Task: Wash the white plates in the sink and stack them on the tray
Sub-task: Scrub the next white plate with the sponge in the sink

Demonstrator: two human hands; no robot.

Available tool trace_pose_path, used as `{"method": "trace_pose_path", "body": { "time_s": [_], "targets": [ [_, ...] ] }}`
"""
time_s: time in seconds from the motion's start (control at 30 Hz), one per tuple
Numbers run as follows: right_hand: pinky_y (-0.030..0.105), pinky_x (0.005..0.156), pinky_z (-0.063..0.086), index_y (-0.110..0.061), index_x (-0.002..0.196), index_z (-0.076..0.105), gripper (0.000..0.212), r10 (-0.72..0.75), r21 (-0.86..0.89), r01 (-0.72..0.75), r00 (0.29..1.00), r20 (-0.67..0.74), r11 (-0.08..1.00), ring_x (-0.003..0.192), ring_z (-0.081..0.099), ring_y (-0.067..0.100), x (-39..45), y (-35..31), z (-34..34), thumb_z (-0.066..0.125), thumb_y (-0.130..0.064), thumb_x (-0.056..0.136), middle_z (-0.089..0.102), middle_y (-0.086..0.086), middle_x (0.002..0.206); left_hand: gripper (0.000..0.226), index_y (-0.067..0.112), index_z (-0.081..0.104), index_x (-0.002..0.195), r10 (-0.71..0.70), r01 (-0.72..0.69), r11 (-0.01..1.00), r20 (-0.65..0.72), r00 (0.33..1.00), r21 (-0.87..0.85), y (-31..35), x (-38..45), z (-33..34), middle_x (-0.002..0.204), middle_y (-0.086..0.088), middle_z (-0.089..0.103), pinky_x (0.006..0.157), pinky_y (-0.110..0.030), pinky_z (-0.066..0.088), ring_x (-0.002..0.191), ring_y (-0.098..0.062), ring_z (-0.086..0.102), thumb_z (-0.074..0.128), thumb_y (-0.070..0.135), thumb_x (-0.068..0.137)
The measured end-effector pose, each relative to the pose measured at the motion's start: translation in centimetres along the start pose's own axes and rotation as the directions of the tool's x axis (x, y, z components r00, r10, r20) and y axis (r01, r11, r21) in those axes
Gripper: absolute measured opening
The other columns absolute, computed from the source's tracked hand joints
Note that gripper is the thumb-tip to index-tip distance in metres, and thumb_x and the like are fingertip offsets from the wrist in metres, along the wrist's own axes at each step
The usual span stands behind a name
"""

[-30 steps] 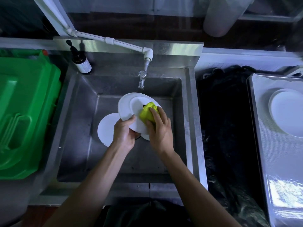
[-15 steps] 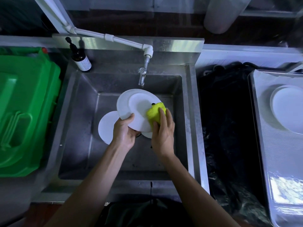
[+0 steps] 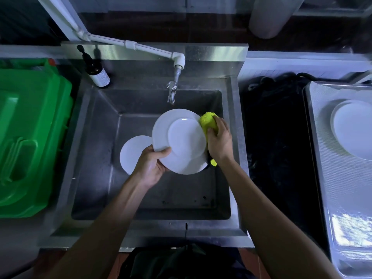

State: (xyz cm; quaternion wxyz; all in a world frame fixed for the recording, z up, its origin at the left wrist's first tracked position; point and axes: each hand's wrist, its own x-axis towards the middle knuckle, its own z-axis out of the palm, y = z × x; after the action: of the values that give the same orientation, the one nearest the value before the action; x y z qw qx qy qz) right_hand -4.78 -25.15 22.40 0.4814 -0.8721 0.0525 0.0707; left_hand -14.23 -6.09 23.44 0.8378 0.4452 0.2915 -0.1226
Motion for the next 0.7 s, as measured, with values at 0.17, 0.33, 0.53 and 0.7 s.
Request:
{"method": "trace_pose_path", "body": {
  "time_s": [0.17,0.33,0.53,0.7],
  "targets": [
    [0.040,0.112,0.037,-0.016,0.144,0.047,0.048,-0.006,-0.010,0.006,1.000,0.011,1.000,0.133,0.044,0.024,1.0,-0.8,-0.1,0.048,-0.016,0.096,0.044,0.000,0.149,0.049,0.000,0.066,0.123,-0.014,0.009,0.992,0.042,0.999,0.123,-0.1,-0.3,0.2,0.122,-0.022,0.069,0.087,-0.048,0.055,0.109,-0.038,0.067,0.069,0.008,0.075],
    [0.039,0.114,0.033,-0.019,0.146,0.046,0.050,-0.071,-0.031,0.072,0.997,0.028,0.997,0.135,0.040,0.026,1.0,-1.5,0.2,0.048,-0.015,0.096,0.039,0.000,0.154,0.048,0.000,0.067,0.120,-0.047,0.035,0.983,0.058,0.997,0.182,-0.2,-0.4,0.5,0.117,-0.021,0.071,0.085,-0.048,0.058,0.108,-0.039,0.069,0.071,0.007,0.073],
    [0.032,0.109,0.031,-0.019,0.145,0.048,0.051,-0.210,-0.078,0.215,0.975,0.068,0.974,0.129,0.042,0.030,-0.3,-3.2,1.0,0.052,-0.011,0.095,0.037,0.000,0.156,0.046,0.001,0.069,0.117,-0.061,0.043,0.981,0.089,0.994,0.187,-0.5,-0.5,0.6,0.116,-0.019,0.073,0.077,-0.040,0.059,0.106,-0.036,0.071,0.074,0.005,0.072],
    [0.045,0.101,0.040,-0.017,0.143,0.051,0.054,-0.359,-0.136,0.378,0.922,0.145,0.916,0.120,0.046,0.036,-2.6,-4.8,2.3,0.056,-0.006,0.089,0.041,0.003,0.154,0.031,0.010,0.078,0.102,-0.057,0.042,0.982,0.078,0.995,0.184,-1.1,-0.6,0.8,0.109,-0.014,0.075,0.073,-0.034,0.058,0.099,-0.029,0.073,0.075,0.006,0.072]
  ]
}}
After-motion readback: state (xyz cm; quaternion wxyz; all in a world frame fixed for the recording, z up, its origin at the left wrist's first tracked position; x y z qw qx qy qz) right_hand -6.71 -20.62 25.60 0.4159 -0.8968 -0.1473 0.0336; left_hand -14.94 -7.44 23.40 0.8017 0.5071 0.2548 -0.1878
